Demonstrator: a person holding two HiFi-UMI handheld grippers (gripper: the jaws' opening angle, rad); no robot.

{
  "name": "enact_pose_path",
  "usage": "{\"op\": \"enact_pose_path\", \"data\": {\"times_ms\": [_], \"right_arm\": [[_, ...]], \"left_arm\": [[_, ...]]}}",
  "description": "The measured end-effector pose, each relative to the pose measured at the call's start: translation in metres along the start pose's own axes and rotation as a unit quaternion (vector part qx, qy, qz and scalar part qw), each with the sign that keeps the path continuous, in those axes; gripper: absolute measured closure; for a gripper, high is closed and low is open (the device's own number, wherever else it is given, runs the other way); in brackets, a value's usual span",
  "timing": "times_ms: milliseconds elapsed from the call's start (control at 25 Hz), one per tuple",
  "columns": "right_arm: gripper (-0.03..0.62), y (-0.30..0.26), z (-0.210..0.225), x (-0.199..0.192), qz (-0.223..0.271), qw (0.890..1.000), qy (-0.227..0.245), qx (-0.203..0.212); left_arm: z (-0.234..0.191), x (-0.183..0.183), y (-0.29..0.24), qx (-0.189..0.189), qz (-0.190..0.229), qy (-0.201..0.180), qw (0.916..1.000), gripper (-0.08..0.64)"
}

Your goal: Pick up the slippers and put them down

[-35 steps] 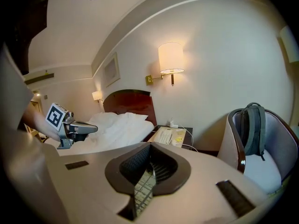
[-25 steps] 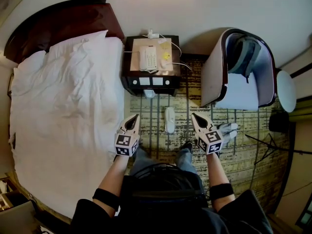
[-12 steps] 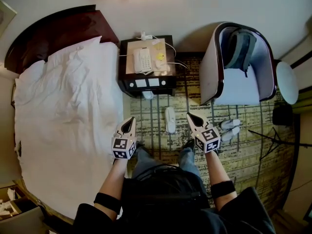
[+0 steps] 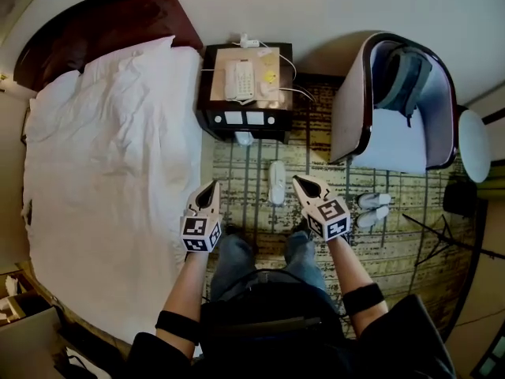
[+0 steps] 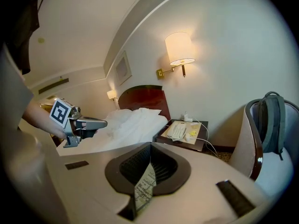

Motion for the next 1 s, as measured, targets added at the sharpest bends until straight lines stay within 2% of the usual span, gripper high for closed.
{"op": "enact_pose_path", "data": {"times_ms": [240,360,600,720,840,1000], "right_arm": [[0.592,-0.028,-0.03,0.002,0.0,1.0,-0.022,-0.023],[0.592,-0.045,-0.041,-0.002,-0.002,0.999,-0.017,-0.037],[0.592,-0.075,-0.036,-0.015,-0.011,0.997,-0.004,-0.073],[0.592,-0.09,-0.028,-0.025,-0.029,0.997,0.004,-0.066],[0.592,-0.117,-0.013,-0.039,-0.042,0.998,0.017,-0.049],[0.591,-0.165,0.002,-0.082,-0.062,0.998,0.025,-0.022]], "left_arm": [[-0.028,-0.013,0.005,-0.025,-0.007,0.003,0.9997,0.56],[-0.044,-0.023,0.0,-0.042,-0.004,0.008,0.9991,0.56],[-0.068,-0.05,-0.018,-0.064,-0.004,0.01,0.9979,0.56],[-0.07,-0.066,-0.03,-0.054,-0.006,0.032,0.998,0.56],[-0.076,-0.091,-0.056,-0.025,0.005,0.071,0.9971,0.56],[-0.078,-0.143,-0.1,0.001,0.012,0.124,0.9923,0.56]]}}
Point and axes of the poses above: the fingertips, and each gripper's own axes: y backward along the fingers, z to its right, x out of its top, the point moved 5 cm from there along y, backward along the fingers, and after that the axes turned 9 degrees about -x, right-handed, at the moved point
